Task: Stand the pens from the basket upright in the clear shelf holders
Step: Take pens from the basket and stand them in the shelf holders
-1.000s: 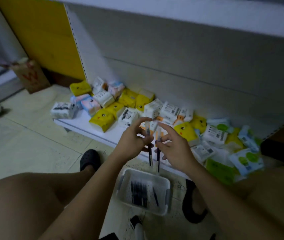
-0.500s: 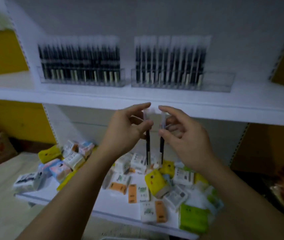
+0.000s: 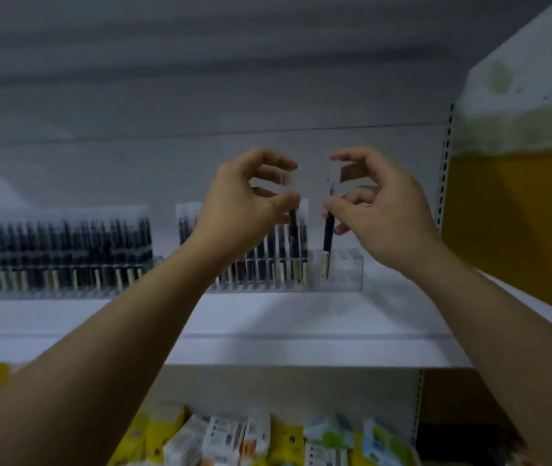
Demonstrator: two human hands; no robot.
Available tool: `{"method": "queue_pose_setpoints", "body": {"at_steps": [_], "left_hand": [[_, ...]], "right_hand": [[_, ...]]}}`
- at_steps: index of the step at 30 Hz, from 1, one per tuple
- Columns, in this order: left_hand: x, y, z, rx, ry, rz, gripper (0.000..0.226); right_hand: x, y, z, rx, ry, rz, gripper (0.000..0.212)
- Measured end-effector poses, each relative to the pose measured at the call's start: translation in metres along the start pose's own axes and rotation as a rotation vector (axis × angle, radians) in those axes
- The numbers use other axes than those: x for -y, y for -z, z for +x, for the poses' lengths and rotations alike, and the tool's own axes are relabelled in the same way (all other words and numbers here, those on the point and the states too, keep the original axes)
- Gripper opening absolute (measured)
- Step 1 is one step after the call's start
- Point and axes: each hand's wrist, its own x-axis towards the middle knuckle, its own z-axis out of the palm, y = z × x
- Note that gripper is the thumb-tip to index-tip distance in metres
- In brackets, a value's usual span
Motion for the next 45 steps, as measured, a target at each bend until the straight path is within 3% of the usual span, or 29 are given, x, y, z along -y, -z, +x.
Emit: {"method": "queue_pose_setpoints", "body": {"at_steps": [10,16,21,30,41,45], "left_hand": [[0.016,-0.036,0.079,-0.07,-0.171,0.317,0.028],[0.043,-0.063,0.106,-0.025,-0.187,0.363,0.023],[0.063,-0.068,0.112,0.032,-0.175,0.432,0.024],[0.068,-0.055,0.114,0.028,-0.137,0.478,0.025],[0.068,-0.059,0.107,0.075,-0.12,0.451,0.023],[0.073,-0.059,0.102,0.139,-0.143,0.549,0.021]], "right_hand": [[-0.064,0.005,0.086,-0.001,-0.033,-0.135,0.042],[-0.115,-0.009,0.093,-0.023,-0.196,0.06,0.036],[-0.134,-0.008,0.085,-0.079,-0.224,0.205,0.035],[-0.129,-0.005,0.07,-0.117,-0.118,0.155,0.036],[-0.12,-0.015,0.058,0.028,0.001,-0.094,0.041],[-0.119,-0.015,0.055,0.091,0.054,-0.17,0.025]]}}
